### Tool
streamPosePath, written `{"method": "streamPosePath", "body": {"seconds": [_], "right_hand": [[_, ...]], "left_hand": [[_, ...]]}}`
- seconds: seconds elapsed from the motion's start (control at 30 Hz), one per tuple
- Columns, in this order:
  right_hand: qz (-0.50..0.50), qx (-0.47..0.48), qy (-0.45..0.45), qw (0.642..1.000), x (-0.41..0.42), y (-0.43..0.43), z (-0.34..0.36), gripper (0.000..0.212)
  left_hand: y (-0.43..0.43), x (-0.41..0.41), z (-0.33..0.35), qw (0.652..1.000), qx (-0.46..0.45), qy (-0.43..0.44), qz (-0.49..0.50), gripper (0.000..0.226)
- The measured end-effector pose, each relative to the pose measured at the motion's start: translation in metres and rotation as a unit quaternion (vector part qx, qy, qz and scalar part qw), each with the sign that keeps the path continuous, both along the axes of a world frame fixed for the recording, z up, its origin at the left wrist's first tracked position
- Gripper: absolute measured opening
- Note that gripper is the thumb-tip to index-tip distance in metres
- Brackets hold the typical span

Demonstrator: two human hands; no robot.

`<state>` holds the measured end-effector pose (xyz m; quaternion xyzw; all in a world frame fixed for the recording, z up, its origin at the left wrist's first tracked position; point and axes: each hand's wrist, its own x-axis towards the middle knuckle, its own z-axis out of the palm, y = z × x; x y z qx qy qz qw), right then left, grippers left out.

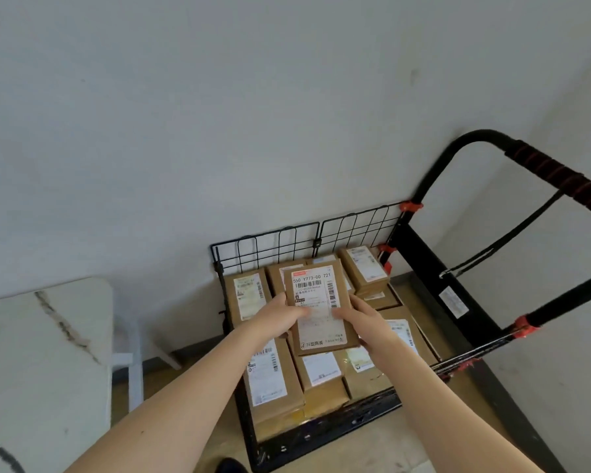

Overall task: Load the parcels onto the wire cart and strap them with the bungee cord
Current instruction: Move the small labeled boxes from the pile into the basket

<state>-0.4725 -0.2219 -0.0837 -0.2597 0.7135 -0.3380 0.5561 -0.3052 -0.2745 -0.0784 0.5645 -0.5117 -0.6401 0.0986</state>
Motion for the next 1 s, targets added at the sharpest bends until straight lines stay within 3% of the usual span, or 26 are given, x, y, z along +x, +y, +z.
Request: {"method": "streamPosePath", "body": {"seconds": [0.07, 0.13, 0.4, 0.7, 0.87, 1.0], "right_hand": [[-0.014, 0.022, 0.020, 0.999, -0.019, -0.010, -0.009, 0.058], [-0.028, 0.046, 0.035, 0.998, -0.040, -0.017, -0.020, 0.059], [-0.008, 0.120, -0.014, 0.993, -0.105, -0.039, -0.071, 0.032], [0.083, 0.211, -0.057, 0.972, -0.158, -0.078, -0.139, 0.060], [0.135, 0.236, -0.073, 0.960, -0.167, -0.090, -0.164, 0.039], [0.163, 0.242, -0.074, 0.954, -0.170, -0.097, -0.181, 0.046]], "left_hand": [[-0.010, -0.021, -0.011, 1.000, 0.022, 0.011, -0.004, 0.023], [-0.018, -0.044, -0.023, 0.998, 0.050, 0.023, 0.003, 0.032], [-0.038, -0.112, -0.068, 0.990, 0.143, 0.001, 0.000, 0.029], [-0.049, -0.168, -0.135, 0.971, 0.201, -0.110, 0.063, 0.038], [-0.051, -0.181, -0.148, 0.962, 0.213, -0.152, 0.080, 0.048], [-0.055, -0.184, -0.161, 0.962, 0.211, -0.157, 0.080, 0.049]]}}
